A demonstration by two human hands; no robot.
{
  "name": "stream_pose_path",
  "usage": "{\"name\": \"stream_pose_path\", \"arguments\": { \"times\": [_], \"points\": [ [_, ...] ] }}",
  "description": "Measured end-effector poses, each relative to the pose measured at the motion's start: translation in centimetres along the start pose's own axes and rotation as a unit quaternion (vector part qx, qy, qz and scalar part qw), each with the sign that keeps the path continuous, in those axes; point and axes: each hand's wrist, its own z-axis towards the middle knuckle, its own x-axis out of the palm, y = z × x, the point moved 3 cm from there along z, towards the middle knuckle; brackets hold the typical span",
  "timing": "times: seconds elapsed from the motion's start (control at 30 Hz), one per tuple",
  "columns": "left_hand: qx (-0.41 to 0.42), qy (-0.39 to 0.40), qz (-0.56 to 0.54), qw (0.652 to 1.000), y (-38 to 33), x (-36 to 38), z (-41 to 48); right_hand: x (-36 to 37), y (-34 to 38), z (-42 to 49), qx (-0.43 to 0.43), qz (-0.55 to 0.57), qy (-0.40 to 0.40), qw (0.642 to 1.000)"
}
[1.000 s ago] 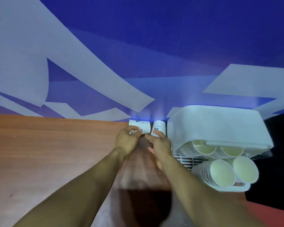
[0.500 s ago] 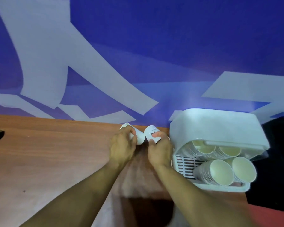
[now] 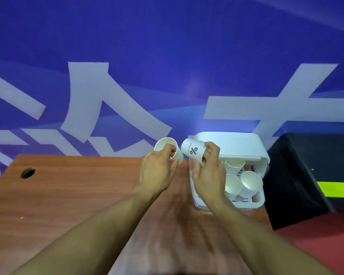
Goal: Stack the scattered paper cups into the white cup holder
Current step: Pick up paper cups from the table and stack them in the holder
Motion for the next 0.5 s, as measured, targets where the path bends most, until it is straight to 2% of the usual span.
{"name": "stream_pose_path", "arguments": {
  "times": [0.13,0.37,0.5],
  "points": [
    [0.044,-0.021,0.004,0.999,-4.7,-0.9,-1.0,-4.7,-1.6,-0.7,-0.001,-0.005,-0.017,1.0],
    [0.087,-0.043,0.009,0.995,-12.0,0.3,-2.1,-12.1,-6.3,-1.1,-0.026,-0.098,-0.054,0.993],
    [0.116,-0.046,0.022,0.992,-14.9,1.9,-2.4,-14.4,-9.3,-0.7,-0.031,-0.152,-0.037,0.987]
  ]
}}
